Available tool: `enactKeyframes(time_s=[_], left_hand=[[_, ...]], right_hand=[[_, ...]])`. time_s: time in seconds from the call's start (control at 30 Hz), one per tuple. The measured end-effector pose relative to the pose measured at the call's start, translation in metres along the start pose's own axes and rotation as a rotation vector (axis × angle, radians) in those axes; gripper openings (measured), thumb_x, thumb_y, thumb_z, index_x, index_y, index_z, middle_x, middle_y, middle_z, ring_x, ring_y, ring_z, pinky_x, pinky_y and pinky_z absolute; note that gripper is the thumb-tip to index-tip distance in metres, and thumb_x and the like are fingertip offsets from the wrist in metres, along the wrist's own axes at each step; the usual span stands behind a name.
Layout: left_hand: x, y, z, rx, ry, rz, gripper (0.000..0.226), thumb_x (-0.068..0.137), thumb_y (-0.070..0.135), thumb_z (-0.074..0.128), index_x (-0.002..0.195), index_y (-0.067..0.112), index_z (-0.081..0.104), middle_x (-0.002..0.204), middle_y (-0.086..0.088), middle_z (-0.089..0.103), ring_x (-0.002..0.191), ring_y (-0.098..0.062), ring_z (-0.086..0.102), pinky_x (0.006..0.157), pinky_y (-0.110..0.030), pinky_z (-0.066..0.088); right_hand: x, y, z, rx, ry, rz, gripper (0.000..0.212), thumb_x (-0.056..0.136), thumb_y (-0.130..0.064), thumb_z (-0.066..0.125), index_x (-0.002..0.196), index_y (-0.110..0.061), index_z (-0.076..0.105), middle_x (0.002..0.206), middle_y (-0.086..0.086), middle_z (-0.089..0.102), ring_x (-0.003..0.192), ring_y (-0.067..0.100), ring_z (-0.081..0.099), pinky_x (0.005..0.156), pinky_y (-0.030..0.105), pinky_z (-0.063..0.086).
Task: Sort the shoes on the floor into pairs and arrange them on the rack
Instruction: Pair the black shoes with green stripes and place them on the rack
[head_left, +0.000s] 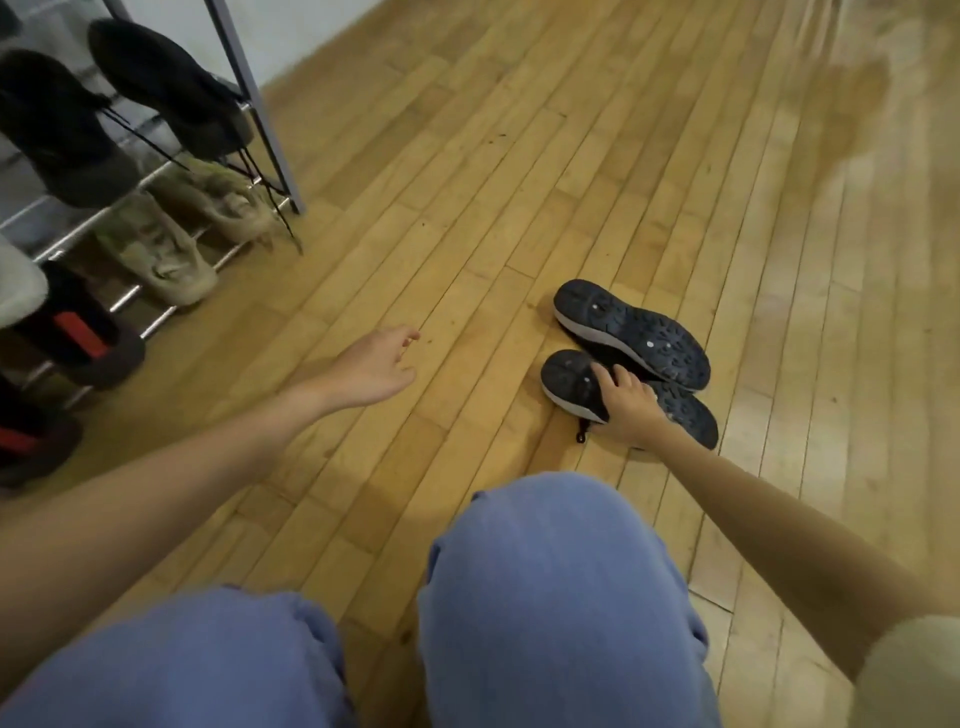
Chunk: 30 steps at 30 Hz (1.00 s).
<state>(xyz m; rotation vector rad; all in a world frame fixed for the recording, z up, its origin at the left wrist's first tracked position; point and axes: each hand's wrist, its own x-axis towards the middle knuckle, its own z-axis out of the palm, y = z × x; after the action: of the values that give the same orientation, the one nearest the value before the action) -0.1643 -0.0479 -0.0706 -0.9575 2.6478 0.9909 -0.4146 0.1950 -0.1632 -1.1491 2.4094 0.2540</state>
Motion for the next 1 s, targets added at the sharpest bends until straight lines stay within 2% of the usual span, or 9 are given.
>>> enactKeyframes(time_s=[0.13, 0.23, 0.37, 0.53, 0.63, 0.73, 0.83, 0.9, 1.0], left_hand=[[-0.001, 0.004, 0.01, -0.015, -0.019, 0.011, 0.05, 0.09, 0.015, 0.057, 0.137, 0.012, 0.044, 0.134, -0.009, 0.051, 0.117, -0.021, 0.054, 0.092, -0.031, 0.044], [-0.005, 0.005, 0.008, -0.045, -0.012, 0.02, 0.047, 0.089, 0.017, 0.059, 0.135, 0.013, 0.047, 0.127, -0.007, 0.055, 0.114, -0.02, 0.055, 0.094, -0.033, 0.046], [-0.013, -0.007, 0.001, -0.148, 0.011, -0.032, 0.043, 0.089, 0.018, 0.061, 0.131, 0.014, 0.05, 0.118, -0.002, 0.058, 0.11, -0.017, 0.056, 0.092, -0.031, 0.047], [-0.029, -0.047, -0.01, -0.251, 0.042, -0.13, 0.034, 0.09, 0.019, 0.06, 0.123, 0.017, 0.055, 0.112, -0.001, 0.06, 0.104, -0.016, 0.057, 0.078, -0.021, 0.046], [-0.036, -0.071, -0.015, -0.357, 0.1, -0.217, 0.02, 0.088, 0.015, 0.062, 0.105, 0.024, 0.058, 0.112, -0.008, 0.063, 0.102, -0.023, 0.06, 0.083, -0.035, 0.051], [-0.045, -0.085, -0.013, -0.425, 0.121, -0.311, 0.022, 0.088, 0.011, 0.062, 0.109, 0.017, 0.058, 0.113, -0.014, 0.063, 0.105, -0.032, 0.061, 0.091, -0.045, 0.05], [-0.049, -0.091, -0.007, -0.475, 0.084, -0.332, 0.02, 0.088, 0.013, 0.061, 0.107, 0.02, 0.057, 0.112, -0.011, 0.062, 0.102, -0.026, 0.06, 0.085, -0.04, 0.051], [-0.048, -0.091, -0.001, -0.498, 0.066, -0.336, 0.017, 0.087, 0.011, 0.059, 0.101, 0.021, 0.059, 0.107, -0.009, 0.063, 0.1, -0.022, 0.06, 0.078, -0.036, 0.051], [-0.043, -0.086, 0.013, -0.505, 0.034, -0.338, 0.016, 0.086, 0.012, 0.058, 0.091, 0.028, 0.059, 0.104, -0.006, 0.063, 0.098, -0.02, 0.06, 0.071, -0.031, 0.05]], right_hand=[[0.005, -0.008, -0.005, 0.087, 0.159, 0.011, 0.092, 0.073, -0.034, 0.076, 0.147, -0.02, 0.025, 0.13, 0.018, 0.047, 0.12, 0.038, 0.045, 0.102, 0.047, 0.035], [0.001, -0.028, -0.024, 0.194, 0.192, -0.145, 0.098, 0.062, -0.042, 0.079, 0.144, -0.024, 0.029, 0.122, 0.011, 0.054, 0.114, 0.034, 0.05, 0.097, 0.044, 0.04], [-0.01, -0.073, -0.055, 0.447, 0.272, -0.391, 0.114, 0.058, -0.043, 0.08, 0.15, -0.025, 0.013, 0.121, 0.007, 0.056, 0.11, 0.025, 0.055, 0.089, 0.042, 0.051], [-0.016, -0.125, -0.081, 0.806, 0.458, -0.523, 0.12, 0.065, -0.036, 0.086, 0.152, -0.02, 0.006, 0.122, 0.004, 0.052, 0.108, 0.011, 0.054, 0.088, 0.018, 0.048], [-0.019, -0.147, -0.077, 1.031, 0.527, -0.551, 0.112, 0.064, -0.027, 0.088, 0.147, -0.022, 0.013, 0.132, 0.006, 0.047, 0.116, 0.012, 0.054, 0.093, 0.02, 0.049], [-0.019, -0.155, -0.055, 1.159, 0.531, -0.457, 0.097, 0.061, -0.026, 0.091, 0.133, -0.017, 0.027, 0.124, 0.007, 0.053, 0.113, 0.015, 0.058, 0.09, 0.027, 0.054], [-0.022, -0.149, -0.028, 1.165, 0.386, -0.251, 0.075, 0.066, -0.031, 0.087, 0.122, -0.017, 0.04, 0.116, 0.004, 0.056, 0.105, 0.015, 0.06, 0.082, 0.024, 0.055], [-0.026, -0.139, -0.011, 1.077, 0.267, -0.096, 0.052, 0.075, -0.02, 0.08, 0.116, -0.012, 0.049, 0.11, 0.001, 0.057, 0.102, 0.015, 0.059, 0.076, 0.019, 0.053], [-0.03, -0.13, 0.016, 1.019, 0.098, 0.091, 0.037, 0.083, -0.016, 0.072, 0.116, -0.009, 0.058, 0.107, 0.0, 0.059, 0.101, 0.017, 0.059, 0.067, 0.012, 0.044]])
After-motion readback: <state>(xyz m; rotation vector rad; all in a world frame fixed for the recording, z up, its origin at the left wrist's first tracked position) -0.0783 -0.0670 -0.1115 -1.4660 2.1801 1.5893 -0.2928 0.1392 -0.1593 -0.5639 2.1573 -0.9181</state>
